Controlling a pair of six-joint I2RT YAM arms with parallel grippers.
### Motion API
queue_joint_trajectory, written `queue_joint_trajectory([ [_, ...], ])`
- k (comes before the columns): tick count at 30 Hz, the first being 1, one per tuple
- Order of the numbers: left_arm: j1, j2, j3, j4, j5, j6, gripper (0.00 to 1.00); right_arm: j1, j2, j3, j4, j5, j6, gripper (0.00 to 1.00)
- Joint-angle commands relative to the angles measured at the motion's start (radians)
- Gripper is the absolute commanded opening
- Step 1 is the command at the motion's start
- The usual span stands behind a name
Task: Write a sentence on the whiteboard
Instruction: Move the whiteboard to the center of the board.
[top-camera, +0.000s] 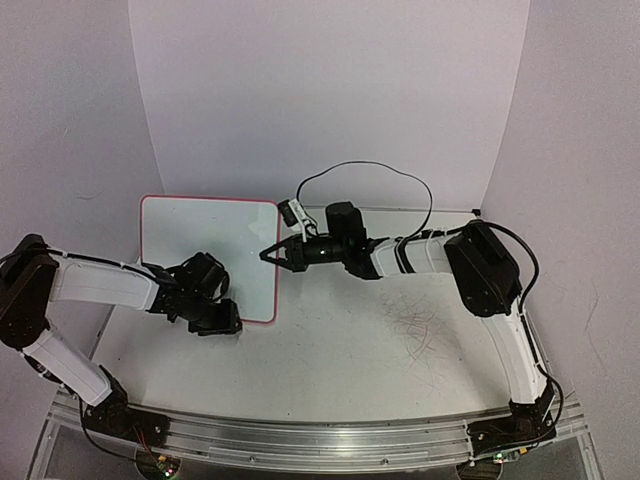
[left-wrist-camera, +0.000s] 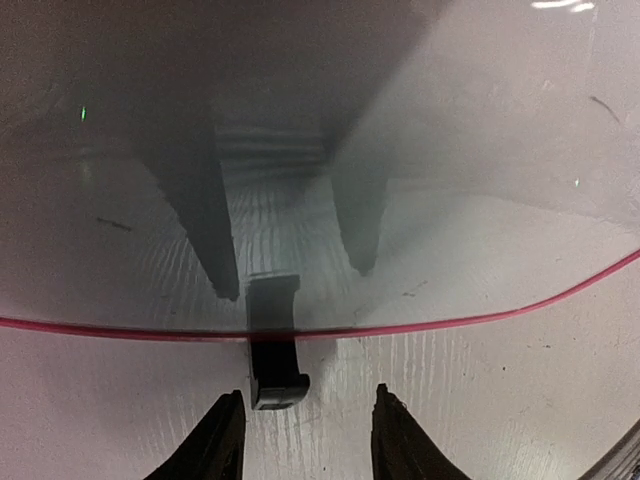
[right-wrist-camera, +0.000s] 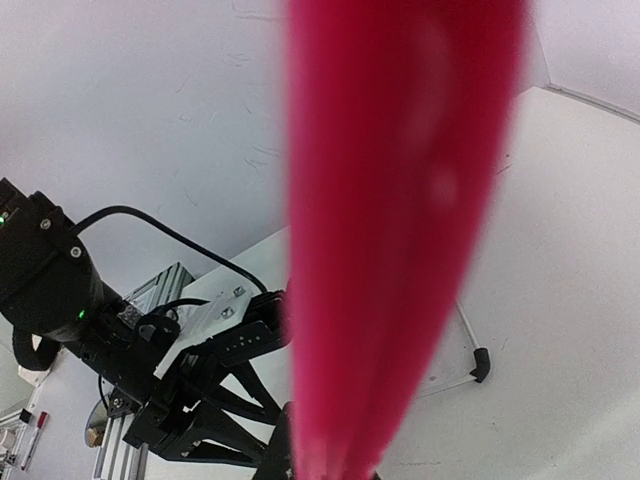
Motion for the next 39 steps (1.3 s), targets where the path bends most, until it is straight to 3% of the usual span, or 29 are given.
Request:
queue_joint_trajectory([
  [1,-0.019,0.062,0.062,0.098,-0.094,0.061,0.41,-0.042,0.009,0.017,-0.074,0.046,-0.111,0.0],
  [9,-0.111,0.117,0.098,0.114,-0.226,0.076,0.25,-0.047,-0.002,0.002,-0.081,0.052,-0.11,0.0],
  [14,-0.201,0.158,0.155,0.175,-0.296,0.046,0.14,-0.1,-0.03,-0.034,-0.103,-0.055,-0.131,0.0],
  [21,-0.345,0.371,0.401,0.205,-0.373,-0.039,0.0,-0.214,-0.152,-0.163,-0.291,-0.162,-0.367,0.0],
  [24,-0.399,0.463,0.53,0.204,-0.383,-0.099,0.0,-0.306,-0.199,-0.216,-0.434,-0.259,-0.513,0.0],
  [29,-0.451,0.645,0.739,0.18,-0.354,-0.205,0.0,-0.432,-0.288,-0.325,-0.7,-0.259,-0.744,0.0],
  [31,-0.464,0.708,0.841,0.174,-0.33,-0.248,0.0,-0.467,-0.327,-0.359,-0.733,-0.321,-0.772,0.0],
  [39,-0.536,0.884,1.129,0.133,-0.369,-0.3,0.0,-0.525,-0.374,-0.432,-0.76,-0.303,-0.739,0.0],
])
